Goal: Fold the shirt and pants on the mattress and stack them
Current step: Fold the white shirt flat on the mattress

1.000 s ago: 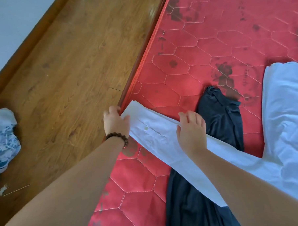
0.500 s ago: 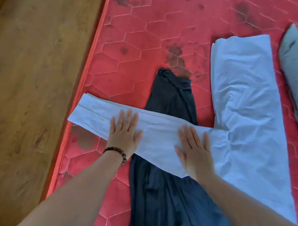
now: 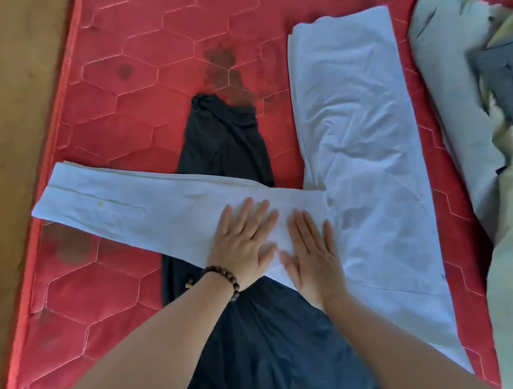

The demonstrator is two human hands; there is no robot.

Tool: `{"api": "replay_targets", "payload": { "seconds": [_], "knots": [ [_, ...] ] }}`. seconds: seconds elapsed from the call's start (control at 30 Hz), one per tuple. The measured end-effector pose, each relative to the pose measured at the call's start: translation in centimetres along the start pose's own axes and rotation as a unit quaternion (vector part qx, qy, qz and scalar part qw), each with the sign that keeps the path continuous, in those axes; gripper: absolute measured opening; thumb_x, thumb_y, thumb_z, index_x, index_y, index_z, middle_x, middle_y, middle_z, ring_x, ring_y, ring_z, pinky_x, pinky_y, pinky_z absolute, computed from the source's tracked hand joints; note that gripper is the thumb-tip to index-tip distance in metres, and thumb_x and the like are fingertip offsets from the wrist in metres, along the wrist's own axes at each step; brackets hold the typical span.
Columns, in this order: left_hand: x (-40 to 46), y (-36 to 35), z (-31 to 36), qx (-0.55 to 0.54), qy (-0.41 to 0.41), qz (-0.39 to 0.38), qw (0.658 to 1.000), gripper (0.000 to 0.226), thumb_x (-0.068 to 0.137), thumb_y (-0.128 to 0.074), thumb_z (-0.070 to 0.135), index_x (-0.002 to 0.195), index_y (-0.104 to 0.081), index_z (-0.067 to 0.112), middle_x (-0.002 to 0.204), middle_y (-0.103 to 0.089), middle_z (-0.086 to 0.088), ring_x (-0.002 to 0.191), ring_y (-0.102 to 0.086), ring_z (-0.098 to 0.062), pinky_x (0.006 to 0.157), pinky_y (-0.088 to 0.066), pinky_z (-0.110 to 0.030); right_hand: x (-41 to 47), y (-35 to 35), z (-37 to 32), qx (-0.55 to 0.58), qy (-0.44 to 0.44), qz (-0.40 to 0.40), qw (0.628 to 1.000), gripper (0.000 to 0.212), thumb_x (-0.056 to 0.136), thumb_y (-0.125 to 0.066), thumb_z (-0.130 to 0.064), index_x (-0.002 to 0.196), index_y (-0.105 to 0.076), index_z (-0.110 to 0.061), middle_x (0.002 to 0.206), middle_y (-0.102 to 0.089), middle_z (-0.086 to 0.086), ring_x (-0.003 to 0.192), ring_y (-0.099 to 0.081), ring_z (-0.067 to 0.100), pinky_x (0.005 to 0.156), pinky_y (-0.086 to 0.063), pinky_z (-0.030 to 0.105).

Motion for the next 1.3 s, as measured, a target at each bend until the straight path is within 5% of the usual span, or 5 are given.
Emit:
{"api": "replay_targets", "payload": {
  "seconds": [0.27,0.47,0.7,1.13,1.3],
  "knots": [
    [-1.1,0.8,0.4,0.011,-0.053,-0.036,0.998,0.092,0.081,-0.027,0.078,0.153,-0.011,0.023,0.162,-0.001,-0.008,0.148,0.005,-0.030,0.113,-0.007,-0.065,-7.1,0.3,4.9,-0.024,0.005,-0.084,0.996,0.103,0.083,-0.037,-0.074,0.153,-0.002,-0.008,0.162,0.000,0.009,0.149,-0.001,0.022,0.118,-0.003,0.049],
    [-2.2,1.6,-0.4,0.015,-0.104,-0.060,0.993,0.068,0.091,-0.039,0.051,0.151,-0.023,0.023,0.160,-0.015,-0.010,0.147,-0.009,-0.033,0.114,-0.015,-0.062,-10.0,2.2,4.8,-0.047,0.062,-0.042,0.996,0.062,0.084,-0.054,-0.025,0.139,-0.044,0.003,0.149,-0.036,0.019,0.136,-0.038,0.038,0.112,-0.014,0.046],
    [-1.8,2.0,-3.9,0.012,-0.034,-0.112,0.993,0.073,0.083,0.015,0.067,0.150,0.009,0.038,0.159,0.017,0.006,0.146,0.018,-0.024,0.115,0.005,-0.059,-11.3,3.3,4.8,-0.051,0.077,-0.022,0.995,0.051,0.083,-0.054,-0.018,0.129,-0.057,0.002,0.136,-0.055,0.016,0.126,-0.052,0.034,0.113,-0.012,0.041],
    [-0.4,4.1,-18.0,-0.026,0.188,-0.015,0.982,0.062,0.092,-0.032,0.000,0.151,-0.019,0.015,0.160,-0.016,-0.002,0.148,-0.007,-0.020,0.118,-0.008,-0.050,4.5,5.9,-2.7,0.075,0.044,0.044,0.995,0.036,0.090,-0.060,-0.013,0.125,-0.060,-0.004,0.139,-0.049,0.019,0.132,-0.044,0.036,0.114,-0.028,0.049],
    [0.0,5.7,-22.9,-0.039,0.159,0.090,0.982,0.019,0.092,-0.052,0.011,0.110,-0.057,0.009,0.117,-0.055,-0.009,0.115,-0.049,-0.032,0.103,-0.029,-0.049,11.5,5.4,-6.2,0.078,0.038,0.004,0.996,0.032,0.091,-0.059,-0.016,0.123,-0.057,-0.012,0.122,-0.054,0.009,0.113,-0.049,0.030,0.098,-0.037,0.039]
  ]
}}
Point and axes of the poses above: each hand's wrist, its own x-axis towards the middle knuckle, its own y-axis out of the back of the hand, z = x × y, the point moved 5 cm from there along x, towards the middle knuckle
